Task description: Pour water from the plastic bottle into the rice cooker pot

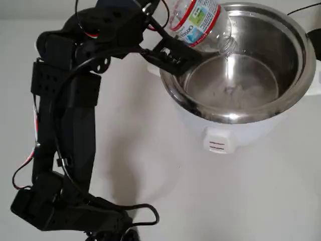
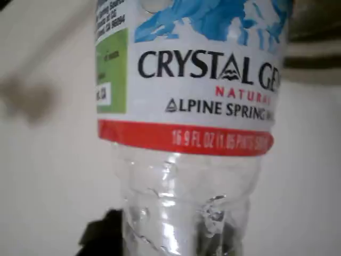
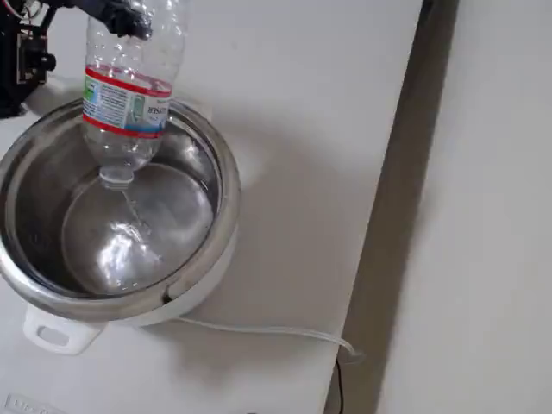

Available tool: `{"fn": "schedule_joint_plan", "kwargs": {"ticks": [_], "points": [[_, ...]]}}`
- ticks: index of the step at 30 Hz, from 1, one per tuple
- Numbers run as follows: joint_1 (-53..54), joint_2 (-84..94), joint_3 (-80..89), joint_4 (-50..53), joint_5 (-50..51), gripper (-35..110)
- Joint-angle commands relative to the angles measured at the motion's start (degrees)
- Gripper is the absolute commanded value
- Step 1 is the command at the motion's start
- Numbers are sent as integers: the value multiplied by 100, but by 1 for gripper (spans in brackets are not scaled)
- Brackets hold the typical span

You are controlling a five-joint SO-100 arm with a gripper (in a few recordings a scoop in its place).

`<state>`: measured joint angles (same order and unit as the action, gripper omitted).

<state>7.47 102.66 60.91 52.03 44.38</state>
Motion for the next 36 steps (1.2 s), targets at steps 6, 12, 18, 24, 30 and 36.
{"fn": "schedule_joint_plan", "kwargs": {"ticks": [6,12,18,24,30,36], "points": [[132,246,-439,97,123,13],[149,246,-431,132,158,13],[167,255,-448,132,53,13],[202,299,-448,26,-668,13],[141,413,-448,-299,-2250,13],[-290,483,-413,-422,-4403,13]]}}
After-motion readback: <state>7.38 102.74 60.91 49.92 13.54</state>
